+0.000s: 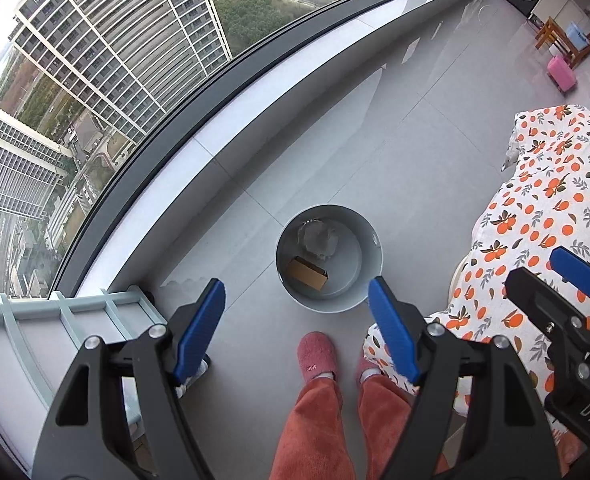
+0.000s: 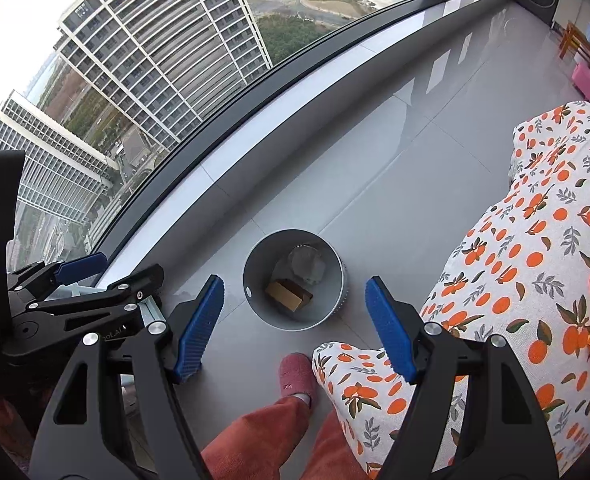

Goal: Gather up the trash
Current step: 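Move both open tools back over the ottoman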

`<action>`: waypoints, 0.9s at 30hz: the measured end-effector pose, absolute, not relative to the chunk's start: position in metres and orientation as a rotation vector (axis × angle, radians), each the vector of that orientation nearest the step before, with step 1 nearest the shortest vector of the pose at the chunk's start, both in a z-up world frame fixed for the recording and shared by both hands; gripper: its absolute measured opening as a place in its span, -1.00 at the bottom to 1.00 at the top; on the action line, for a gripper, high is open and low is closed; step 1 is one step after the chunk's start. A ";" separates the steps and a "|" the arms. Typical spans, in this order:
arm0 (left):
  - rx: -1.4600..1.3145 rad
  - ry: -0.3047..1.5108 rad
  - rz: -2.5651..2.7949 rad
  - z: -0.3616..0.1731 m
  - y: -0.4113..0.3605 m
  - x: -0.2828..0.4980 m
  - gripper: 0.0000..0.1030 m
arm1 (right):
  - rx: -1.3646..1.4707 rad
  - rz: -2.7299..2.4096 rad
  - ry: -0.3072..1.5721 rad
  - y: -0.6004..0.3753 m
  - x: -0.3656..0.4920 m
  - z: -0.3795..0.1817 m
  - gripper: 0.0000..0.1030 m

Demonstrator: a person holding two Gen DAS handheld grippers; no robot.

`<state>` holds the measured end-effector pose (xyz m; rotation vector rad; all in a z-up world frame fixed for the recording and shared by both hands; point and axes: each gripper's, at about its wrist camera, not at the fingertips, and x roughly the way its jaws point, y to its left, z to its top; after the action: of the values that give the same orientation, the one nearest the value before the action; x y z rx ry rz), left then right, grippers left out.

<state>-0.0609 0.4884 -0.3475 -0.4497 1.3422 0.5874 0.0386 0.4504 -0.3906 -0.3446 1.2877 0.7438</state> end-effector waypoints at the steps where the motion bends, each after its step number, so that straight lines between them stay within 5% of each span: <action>1: -0.441 1.340 0.579 -0.340 0.486 -0.059 0.44 | -0.337 0.736 1.284 0.447 0.039 -0.386 0.37; 15: -0.217 1.312 0.397 -0.236 0.393 -0.015 0.45 | -0.156 0.554 1.230 0.336 0.047 -0.293 0.37; 27: -0.080 1.266 0.145 -0.174 0.210 0.055 0.45 | -0.057 0.364 1.161 0.131 0.083 -0.215 0.37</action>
<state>0.0550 0.2097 -0.1743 -0.0803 1.2657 0.1449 0.0826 0.1311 -0.2153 -0.0567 1.1608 0.3644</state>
